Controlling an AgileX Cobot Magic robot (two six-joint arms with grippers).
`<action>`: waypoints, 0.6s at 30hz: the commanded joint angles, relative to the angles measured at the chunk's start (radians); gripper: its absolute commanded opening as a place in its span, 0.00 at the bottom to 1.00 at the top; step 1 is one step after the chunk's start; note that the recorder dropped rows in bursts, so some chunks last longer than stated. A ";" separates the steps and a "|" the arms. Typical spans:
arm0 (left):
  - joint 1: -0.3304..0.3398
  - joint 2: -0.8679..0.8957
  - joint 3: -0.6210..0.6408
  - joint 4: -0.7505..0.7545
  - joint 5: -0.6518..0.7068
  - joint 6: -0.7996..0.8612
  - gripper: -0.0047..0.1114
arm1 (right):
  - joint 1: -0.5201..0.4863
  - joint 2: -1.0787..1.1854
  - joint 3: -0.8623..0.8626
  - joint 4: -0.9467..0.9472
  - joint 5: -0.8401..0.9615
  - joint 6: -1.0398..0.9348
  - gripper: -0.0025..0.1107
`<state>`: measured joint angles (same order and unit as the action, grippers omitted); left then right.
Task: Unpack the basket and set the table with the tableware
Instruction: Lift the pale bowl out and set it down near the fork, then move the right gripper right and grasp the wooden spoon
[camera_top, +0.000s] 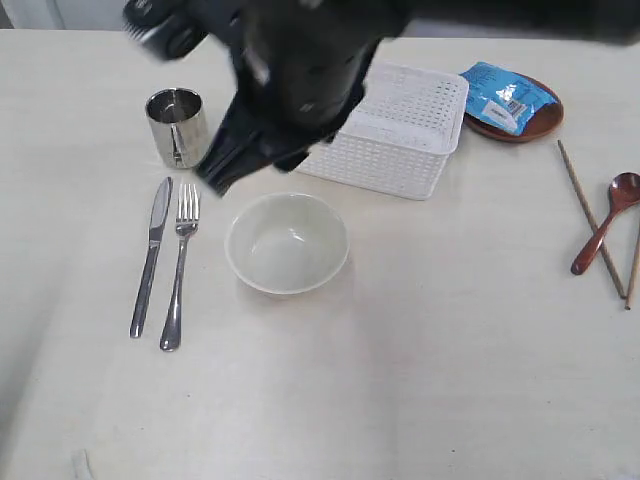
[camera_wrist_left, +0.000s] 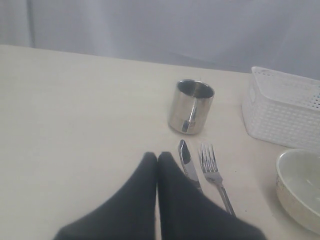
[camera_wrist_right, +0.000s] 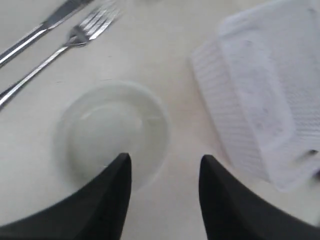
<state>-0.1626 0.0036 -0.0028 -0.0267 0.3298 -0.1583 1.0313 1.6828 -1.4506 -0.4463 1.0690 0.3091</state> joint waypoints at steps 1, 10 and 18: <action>0.001 -0.004 0.003 -0.006 -0.011 0.001 0.04 | -0.204 -0.086 -0.002 -0.061 0.091 0.017 0.40; 0.001 -0.004 0.003 -0.006 -0.011 0.001 0.04 | -0.808 -0.098 0.128 0.154 0.024 0.019 0.40; 0.001 -0.004 0.003 -0.006 -0.011 0.001 0.04 | -1.041 -0.094 0.421 0.334 -0.264 0.019 0.40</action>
<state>-0.1626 0.0036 -0.0028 -0.0267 0.3298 -0.1583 0.0203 1.5915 -1.1011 -0.1572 0.9004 0.3238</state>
